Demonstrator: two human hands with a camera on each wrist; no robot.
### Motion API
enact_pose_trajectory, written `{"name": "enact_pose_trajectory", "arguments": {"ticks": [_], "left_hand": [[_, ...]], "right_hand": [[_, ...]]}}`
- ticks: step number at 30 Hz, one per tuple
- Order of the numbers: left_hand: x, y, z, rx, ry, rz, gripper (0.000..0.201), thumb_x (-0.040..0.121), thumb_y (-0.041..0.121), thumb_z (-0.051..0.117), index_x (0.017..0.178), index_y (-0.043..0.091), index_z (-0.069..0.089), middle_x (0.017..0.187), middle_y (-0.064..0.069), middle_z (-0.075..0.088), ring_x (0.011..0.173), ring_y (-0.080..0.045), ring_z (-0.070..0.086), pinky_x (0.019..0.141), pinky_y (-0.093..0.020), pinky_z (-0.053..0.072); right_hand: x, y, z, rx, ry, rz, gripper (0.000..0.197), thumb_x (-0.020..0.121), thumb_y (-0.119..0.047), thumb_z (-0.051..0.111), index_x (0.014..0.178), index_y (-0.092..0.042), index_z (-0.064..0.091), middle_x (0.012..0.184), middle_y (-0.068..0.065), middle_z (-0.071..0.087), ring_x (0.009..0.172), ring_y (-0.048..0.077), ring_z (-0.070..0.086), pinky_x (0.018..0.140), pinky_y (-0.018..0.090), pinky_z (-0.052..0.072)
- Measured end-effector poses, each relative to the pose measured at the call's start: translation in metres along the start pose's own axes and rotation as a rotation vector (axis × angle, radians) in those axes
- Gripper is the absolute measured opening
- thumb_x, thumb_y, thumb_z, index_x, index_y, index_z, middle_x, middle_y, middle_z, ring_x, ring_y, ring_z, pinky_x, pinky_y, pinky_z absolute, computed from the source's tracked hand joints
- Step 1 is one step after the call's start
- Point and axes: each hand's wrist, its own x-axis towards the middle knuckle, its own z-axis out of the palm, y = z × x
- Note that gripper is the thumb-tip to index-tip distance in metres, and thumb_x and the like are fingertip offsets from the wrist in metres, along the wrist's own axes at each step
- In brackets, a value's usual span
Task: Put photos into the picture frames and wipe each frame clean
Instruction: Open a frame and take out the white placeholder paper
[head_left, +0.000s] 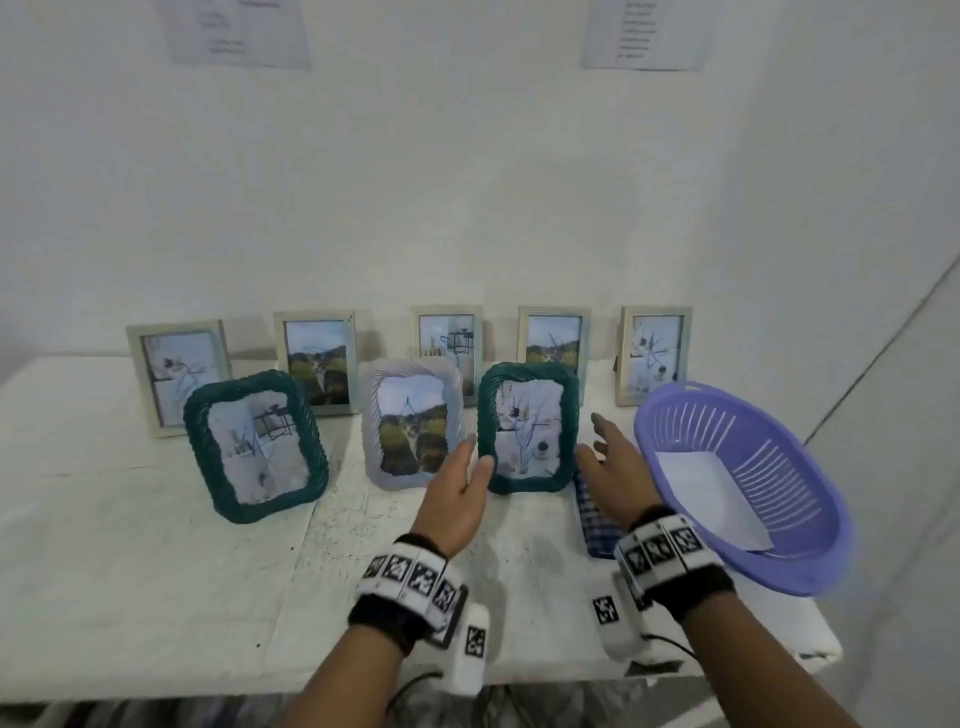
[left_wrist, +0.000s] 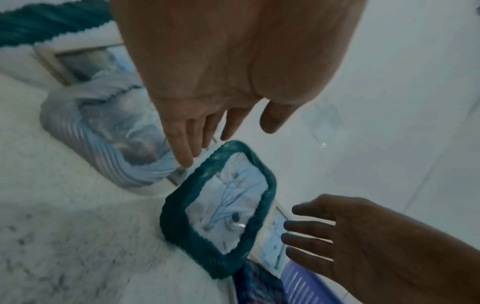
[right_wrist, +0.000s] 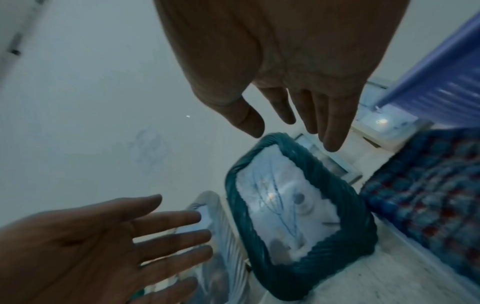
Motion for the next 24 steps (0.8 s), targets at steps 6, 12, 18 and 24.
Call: {"name": "enact_pose_trajectory", "arguments": {"ticks": [6, 12, 18, 24], "left_hand": [[0.023, 0.003, 0.023, -0.004, -0.018, -0.164, 0.055, 0.105, 0.031, 0.032, 0.152, 0.009, 0.015, 0.16, -0.005, 0.018, 0.146, -0.018, 0.019, 0.114, -0.025, 0.015], [0.025, 0.01, 0.025, -0.051, 0.031, -0.177, 0.045, 0.105, 0.023, 0.035, 0.146, 0.006, 0.031, 0.149, -0.011, 0.039, 0.134, -0.022, 0.038, 0.093, -0.018, 0.028], [-0.012, 0.01, -0.005, -0.08, 0.016, -0.079, 0.047, 0.103, 0.027, 0.04, 0.148, 0.02, 0.031, 0.14, -0.001, 0.048, 0.122, -0.013, 0.05, 0.102, -0.023, 0.04], [-0.078, 0.006, -0.04, -0.045, -0.045, 0.014, 0.024, 0.099, 0.03, 0.049, 0.119, 0.041, 0.055, 0.1, 0.011, 0.07, 0.084, 0.0, 0.068, 0.072, -0.012, 0.047]], "right_hand": [[0.035, 0.017, 0.015, -0.012, -0.085, 0.096, 0.049, 0.09, -0.023, 0.045, 0.138, -0.017, 0.042, 0.138, 0.008, 0.052, 0.122, 0.031, 0.051, 0.104, 0.048, 0.042], [0.037, 0.025, 0.015, 0.074, -0.047, 0.057, 0.048, 0.089, -0.013, 0.052, 0.136, -0.013, 0.044, 0.13, 0.012, 0.056, 0.118, 0.03, 0.054, 0.099, 0.05, 0.047], [-0.014, 0.012, -0.004, 0.275, 0.045, 0.02, 0.04, 0.097, -0.009, 0.05, 0.137, -0.01, 0.044, 0.121, 0.006, 0.058, 0.103, 0.02, 0.059, 0.081, 0.03, 0.055], [-0.083, 0.02, 0.001, 0.571, 0.013, -0.046, 0.012, 0.097, -0.008, 0.049, 0.106, -0.012, 0.056, 0.101, 0.008, 0.067, 0.095, 0.024, 0.064, 0.074, 0.029, 0.053]]}}
